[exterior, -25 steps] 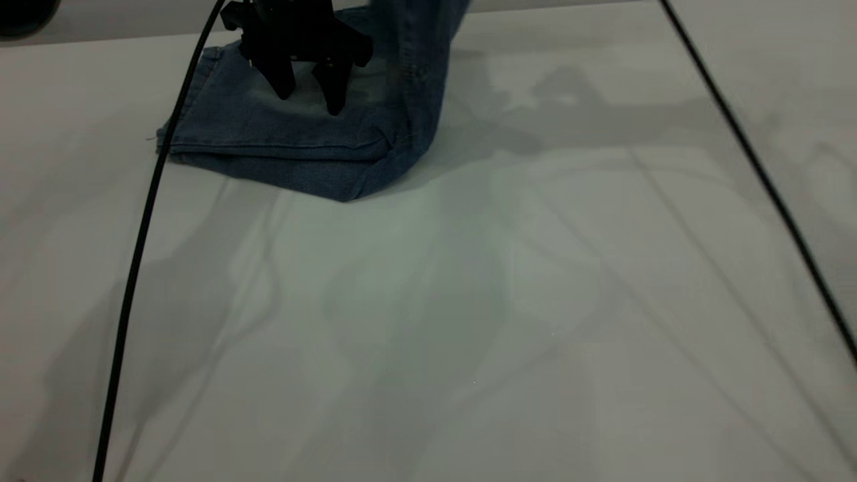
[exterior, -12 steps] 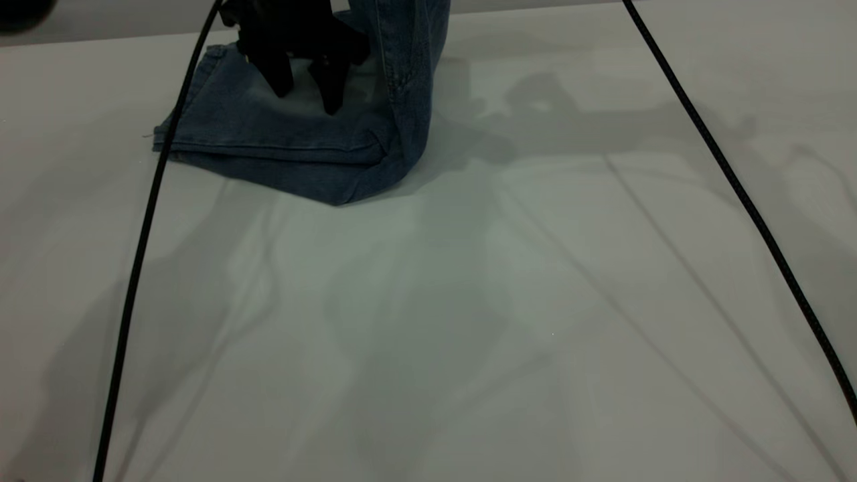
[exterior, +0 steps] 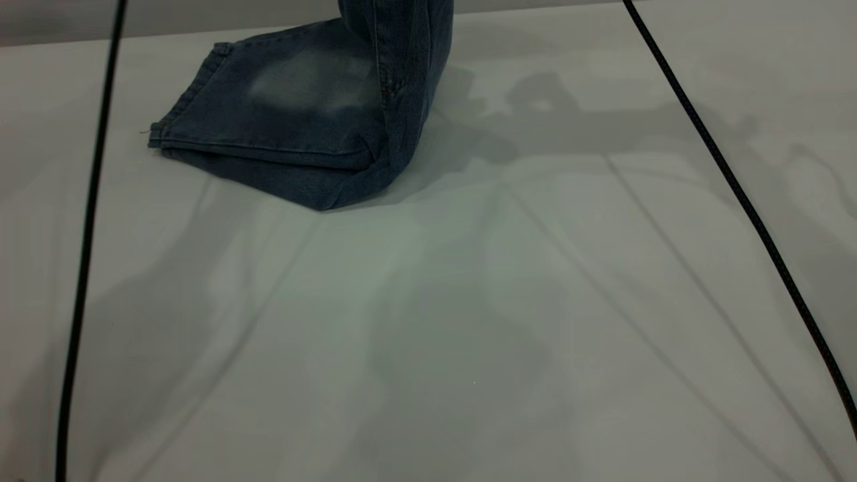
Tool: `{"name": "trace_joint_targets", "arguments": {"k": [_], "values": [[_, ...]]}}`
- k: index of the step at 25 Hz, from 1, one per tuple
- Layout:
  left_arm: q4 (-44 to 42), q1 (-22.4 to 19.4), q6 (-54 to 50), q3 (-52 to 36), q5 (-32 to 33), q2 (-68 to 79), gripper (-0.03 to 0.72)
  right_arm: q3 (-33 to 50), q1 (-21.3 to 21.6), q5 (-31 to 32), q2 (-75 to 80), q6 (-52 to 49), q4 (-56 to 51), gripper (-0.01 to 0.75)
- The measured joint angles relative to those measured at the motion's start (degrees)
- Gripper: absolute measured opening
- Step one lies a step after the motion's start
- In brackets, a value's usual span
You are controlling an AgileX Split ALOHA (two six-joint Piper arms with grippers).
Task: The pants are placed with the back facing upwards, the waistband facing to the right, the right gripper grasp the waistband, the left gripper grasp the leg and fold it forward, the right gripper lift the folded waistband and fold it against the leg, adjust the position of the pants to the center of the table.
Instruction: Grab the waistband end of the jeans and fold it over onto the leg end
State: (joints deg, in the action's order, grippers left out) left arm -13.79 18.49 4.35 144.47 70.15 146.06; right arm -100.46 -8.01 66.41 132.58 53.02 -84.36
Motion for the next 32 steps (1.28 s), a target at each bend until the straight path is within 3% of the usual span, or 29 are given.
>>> {"name": "trace_joint_targets", "arguments": {"k": [7, 12, 27, 32], "values": [[0.21, 0.00, 0.00, 0.84, -0.07, -8.37, 0.525, 0.00, -0.81, -1.99, 0.05, 0.00, 0.00, 0.061], [0.61, 0.40, -0.06, 0.84, 0.04, -14.81, 0.525, 0.00, -3.74, -5.95, 0.67, 0.00, -0.65, 0.061], [0.20, 5.37, -0.09, 0.90, -0.08, -20.17, 0.525, 0.00, -15.55, -28.92, 2.14, 2.09, -4.63, 0.061], [0.41, 5.79, 0.40, 0.90, -0.13, -20.17, 0.525, 0.00, -17.02, -31.77, 6.84, 5.43, -9.53, 0.061]]}}
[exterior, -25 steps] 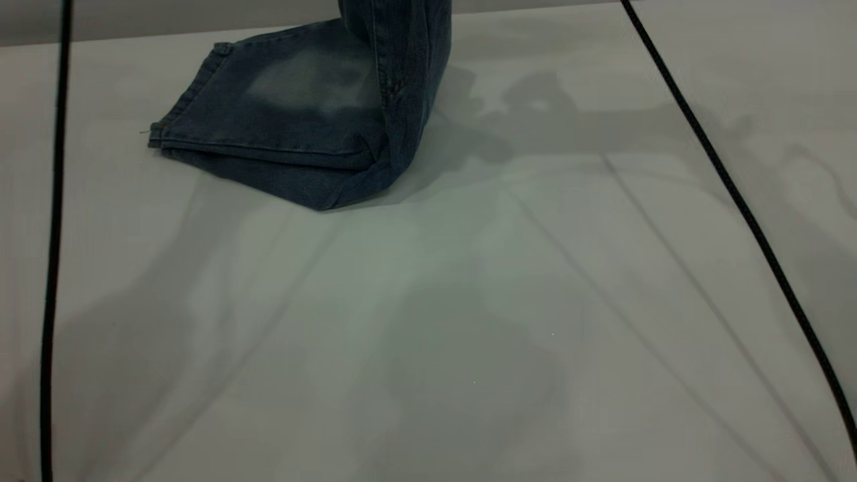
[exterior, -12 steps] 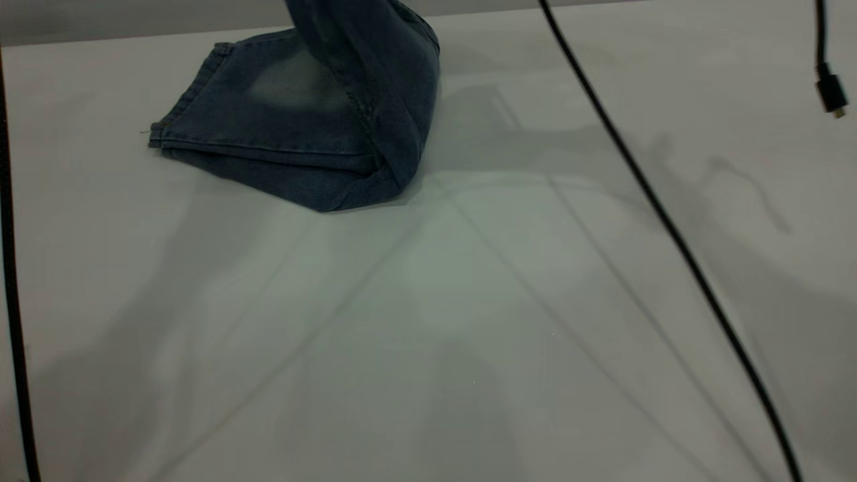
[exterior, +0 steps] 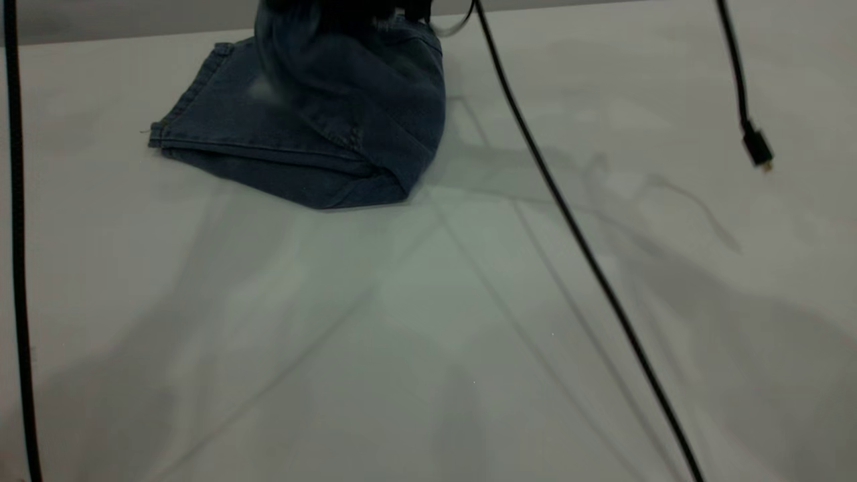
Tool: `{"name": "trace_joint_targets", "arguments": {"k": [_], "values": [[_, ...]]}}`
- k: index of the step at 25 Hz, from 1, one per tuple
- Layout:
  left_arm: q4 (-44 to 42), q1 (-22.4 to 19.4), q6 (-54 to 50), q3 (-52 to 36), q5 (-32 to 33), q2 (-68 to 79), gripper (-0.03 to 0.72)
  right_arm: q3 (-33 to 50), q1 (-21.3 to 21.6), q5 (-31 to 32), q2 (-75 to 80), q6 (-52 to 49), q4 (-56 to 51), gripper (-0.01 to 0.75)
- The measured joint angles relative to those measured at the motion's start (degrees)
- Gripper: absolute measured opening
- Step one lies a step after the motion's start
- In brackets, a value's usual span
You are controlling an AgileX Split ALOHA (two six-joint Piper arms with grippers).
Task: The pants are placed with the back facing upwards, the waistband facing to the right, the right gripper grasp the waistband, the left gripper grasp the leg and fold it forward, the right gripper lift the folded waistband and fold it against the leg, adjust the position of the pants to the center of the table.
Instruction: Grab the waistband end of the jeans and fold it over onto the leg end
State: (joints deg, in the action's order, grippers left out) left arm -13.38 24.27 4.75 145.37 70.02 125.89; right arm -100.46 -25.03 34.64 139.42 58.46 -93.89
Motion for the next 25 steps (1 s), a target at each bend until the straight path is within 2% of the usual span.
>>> {"name": "trace_joint_targets", "arguments": {"k": [5, 8, 10, 15, 18, 21, 25], "values": [[-0.20, 0.00, 0.86, 0.00, 0.00, 0.05, 0.525, 0.00, -1.34, 0.18, 4.65, 3.18, -6.26, 0.069], [-0.20, 0.00, 0.86, 0.00, 0.00, 0.05, 0.525, 0.00, -1.90, 0.81, 5.42, 4.06, -6.26, 0.113], [-0.20, 0.00, 0.86, 0.00, 0.00, 0.05, 0.525, 0.00, -1.93, 1.62, 5.42, 4.39, -6.26, 0.181], [-0.14, 0.00, 0.86, 0.00, 0.00, 0.05, 0.525, 0.00, -1.87, 2.61, 5.36, 3.43, -6.11, 0.452], [-0.02, 0.00, 0.81, 0.00, 0.00, 0.05, 0.525, -0.39, -1.82, 2.82, 5.12, 3.36, -5.99, 0.582], [-0.02, 0.00, 0.81, 0.00, 0.00, 0.05, 0.525, -2.73, -1.75, 3.03, 5.11, 2.25, -5.94, 0.635], [-0.02, 0.00, 0.81, 0.00, -0.04, 0.05, 0.525, -7.42, -1.70, 3.62, 5.01, -2.51, -3.00, 0.626]]}}
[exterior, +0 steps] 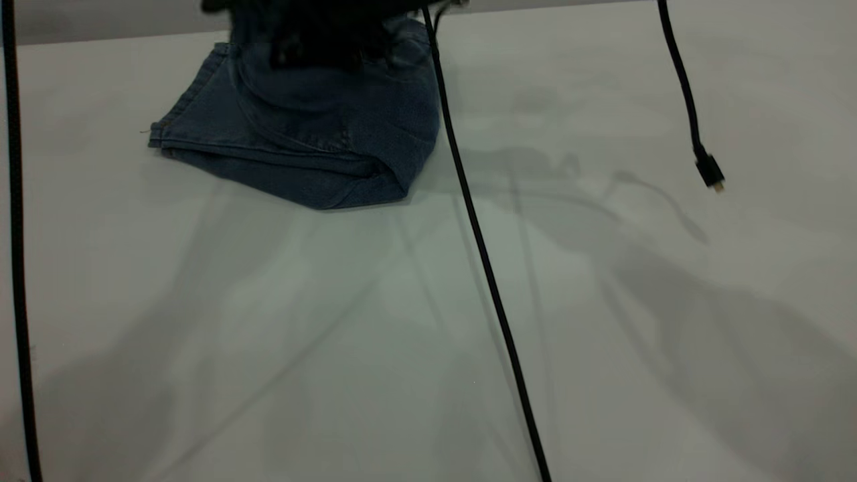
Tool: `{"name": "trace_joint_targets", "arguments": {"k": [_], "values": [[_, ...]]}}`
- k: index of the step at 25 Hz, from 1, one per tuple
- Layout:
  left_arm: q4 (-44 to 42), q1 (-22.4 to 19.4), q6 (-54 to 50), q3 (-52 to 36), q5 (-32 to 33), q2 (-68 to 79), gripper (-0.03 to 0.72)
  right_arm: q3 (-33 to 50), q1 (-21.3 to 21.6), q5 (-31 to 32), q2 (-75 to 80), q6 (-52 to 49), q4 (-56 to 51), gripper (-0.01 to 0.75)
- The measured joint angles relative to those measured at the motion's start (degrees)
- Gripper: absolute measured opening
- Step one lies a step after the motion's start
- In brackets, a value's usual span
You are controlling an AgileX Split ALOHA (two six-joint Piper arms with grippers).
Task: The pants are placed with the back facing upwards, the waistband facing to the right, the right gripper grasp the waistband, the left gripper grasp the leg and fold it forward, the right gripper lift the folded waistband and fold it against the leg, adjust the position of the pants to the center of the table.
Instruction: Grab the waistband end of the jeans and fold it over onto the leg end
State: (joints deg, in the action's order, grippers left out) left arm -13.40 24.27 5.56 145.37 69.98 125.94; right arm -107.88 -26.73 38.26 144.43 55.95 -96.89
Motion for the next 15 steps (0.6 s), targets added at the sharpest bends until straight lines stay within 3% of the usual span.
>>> {"name": "trace_joint_targets", "arguments": {"k": [7, 15], "values": [[0.00, 0.00, 0.00, 0.00, 0.00, 0.00, 0.525, -7.32, -0.10, 6.87, 0.00, -8.50, 11.97, 0.589], [-0.05, 0.00, -0.13, 0.00, -0.02, 0.00, 0.525, -7.46, 3.79, 4.59, 0.00, -11.43, 18.98, 0.588]]}}
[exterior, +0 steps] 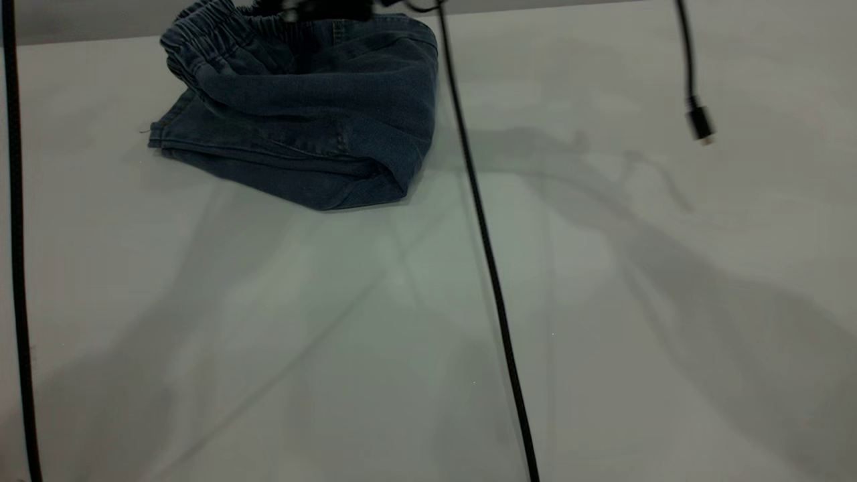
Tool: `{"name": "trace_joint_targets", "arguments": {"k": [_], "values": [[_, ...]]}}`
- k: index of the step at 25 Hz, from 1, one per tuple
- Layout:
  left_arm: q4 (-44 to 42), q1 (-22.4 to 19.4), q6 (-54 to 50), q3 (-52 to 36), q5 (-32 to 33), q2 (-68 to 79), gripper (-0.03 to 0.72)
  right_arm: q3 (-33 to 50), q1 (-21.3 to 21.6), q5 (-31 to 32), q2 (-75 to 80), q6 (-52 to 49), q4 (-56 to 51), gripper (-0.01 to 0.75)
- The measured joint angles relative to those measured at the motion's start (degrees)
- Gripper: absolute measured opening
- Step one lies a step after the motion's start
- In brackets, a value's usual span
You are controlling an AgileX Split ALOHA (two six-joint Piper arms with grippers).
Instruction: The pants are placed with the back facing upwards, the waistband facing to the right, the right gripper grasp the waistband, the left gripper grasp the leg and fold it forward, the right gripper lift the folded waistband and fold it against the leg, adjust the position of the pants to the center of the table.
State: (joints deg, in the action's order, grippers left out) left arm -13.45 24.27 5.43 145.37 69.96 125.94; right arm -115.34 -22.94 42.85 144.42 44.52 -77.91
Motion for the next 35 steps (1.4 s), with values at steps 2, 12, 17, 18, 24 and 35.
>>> {"name": "trace_joint_targets", "arguments": {"k": [2, 12, 17, 18, 24, 35], "values": [[0.00, 0.00, 0.01, 0.00, 0.00, 0.00, 0.525, 0.05, 2.04, 0.14, 0.00, -1.76, 3.22, 0.588], [-0.05, 0.00, 0.12, 0.00, 0.00, 0.05, 0.525, 0.05, 14.90, 3.27, -1.51, -12.14, 25.59, 0.588], [0.24, 0.00, 0.12, -0.06, 0.00, 0.16, 0.525, 0.05, 19.71, 7.02, -5.42, -18.69, 42.29, 0.588], [0.24, 0.00, 0.12, -0.06, 0.00, 0.16, 0.525, 0.05, 20.19, 8.11, -6.27, -19.82, 45.92, 0.588], [0.08, 0.00, 0.12, -0.06, 0.00, 0.84, 0.525, -1.92, 21.35, 13.41, -12.44, -26.39, 64.64, 0.588], [2.92, 0.00, -0.09, -2.94, -0.19, 6.29, 0.525, -4.09, 21.83, 25.35, -26.40, -29.11, 74.48, 0.588]]}}
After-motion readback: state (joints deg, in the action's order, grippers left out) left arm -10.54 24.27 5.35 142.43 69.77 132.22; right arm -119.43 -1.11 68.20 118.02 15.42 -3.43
